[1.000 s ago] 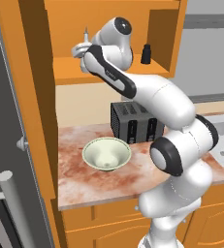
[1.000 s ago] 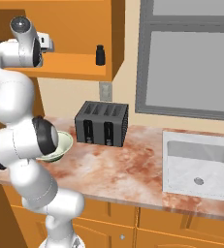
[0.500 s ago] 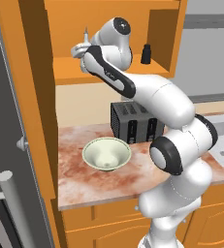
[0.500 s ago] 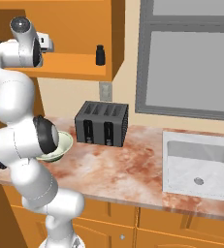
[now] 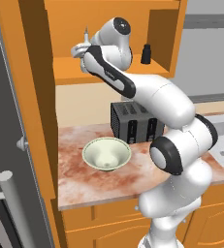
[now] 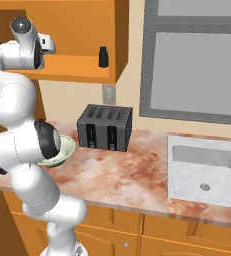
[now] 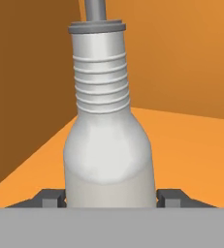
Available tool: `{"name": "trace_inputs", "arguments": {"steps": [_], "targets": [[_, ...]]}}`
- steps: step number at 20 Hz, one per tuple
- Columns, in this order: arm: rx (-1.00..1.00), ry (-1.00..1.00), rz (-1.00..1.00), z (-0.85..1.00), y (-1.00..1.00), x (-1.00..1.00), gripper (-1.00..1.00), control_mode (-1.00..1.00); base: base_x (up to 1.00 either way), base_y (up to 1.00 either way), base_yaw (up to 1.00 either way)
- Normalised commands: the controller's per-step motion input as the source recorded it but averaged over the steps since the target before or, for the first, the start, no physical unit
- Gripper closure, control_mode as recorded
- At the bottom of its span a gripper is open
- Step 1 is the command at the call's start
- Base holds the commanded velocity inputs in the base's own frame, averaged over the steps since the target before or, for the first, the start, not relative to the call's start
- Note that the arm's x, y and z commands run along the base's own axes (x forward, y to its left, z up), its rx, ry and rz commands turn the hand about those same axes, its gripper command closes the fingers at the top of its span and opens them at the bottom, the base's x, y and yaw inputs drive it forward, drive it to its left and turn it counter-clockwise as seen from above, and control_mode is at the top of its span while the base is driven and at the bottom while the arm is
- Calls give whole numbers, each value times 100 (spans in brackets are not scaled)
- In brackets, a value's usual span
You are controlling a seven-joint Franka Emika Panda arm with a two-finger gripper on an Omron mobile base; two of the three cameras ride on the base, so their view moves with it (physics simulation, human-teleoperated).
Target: Retrieve the bottle and the shaker from the cabinet and place them next to the mixing bowl on the counter. Then add garlic from the fridge to the mixing bowl.
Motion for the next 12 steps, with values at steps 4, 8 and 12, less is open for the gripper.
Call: {"name": "trace_inputs", "arguments": {"steps": [4,8,12], "targets": [[0,0,0,0,-9,-30,100,-100,0,0,0],[0,-4,-1,0,-22,-79,100,-100,0,0,0],[0,-2,-1,0,-27,-93,100,-100,0,0,0]]}}
